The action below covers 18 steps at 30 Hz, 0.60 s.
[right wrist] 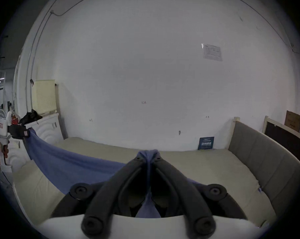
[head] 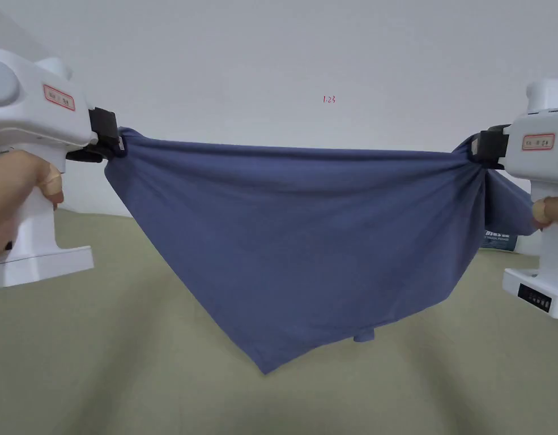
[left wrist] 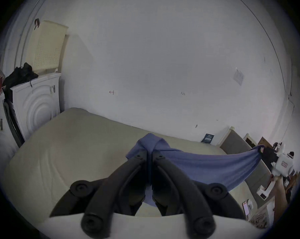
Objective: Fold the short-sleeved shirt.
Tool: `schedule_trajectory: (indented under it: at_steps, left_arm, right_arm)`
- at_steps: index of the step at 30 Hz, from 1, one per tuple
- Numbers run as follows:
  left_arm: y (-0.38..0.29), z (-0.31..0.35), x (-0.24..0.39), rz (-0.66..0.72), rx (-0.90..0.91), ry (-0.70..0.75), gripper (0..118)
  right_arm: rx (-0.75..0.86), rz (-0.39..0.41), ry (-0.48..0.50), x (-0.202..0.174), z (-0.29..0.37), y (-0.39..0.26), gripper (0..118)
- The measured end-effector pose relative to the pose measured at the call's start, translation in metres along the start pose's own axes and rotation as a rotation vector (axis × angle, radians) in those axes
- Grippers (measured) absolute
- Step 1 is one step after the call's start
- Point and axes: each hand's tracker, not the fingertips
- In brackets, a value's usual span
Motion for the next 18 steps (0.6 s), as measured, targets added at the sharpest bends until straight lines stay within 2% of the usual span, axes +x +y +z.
schedule_trajectory:
  at_steps: [4,11,18]
  left_arm:
    - [-0.006,-0.010,0.005,-0.033,-0.004,0.016,6]
    - [-0.046,-0.022,-0.001,-0.077,-0.063,0.033,6]
    - [-0.130,-0.007,-0.027,0.032,-0.158,0.008,6]
  right_arm:
    - [-0.019,0.018,-0.030,-0.002,-0.016,-0.015,4]
    - [-0.085,-0.020,-0.029,0.006,-0.019,-0.067,4]
    - [-0.173,0.002,-0.011,0.015,0.017,-0.132,4]
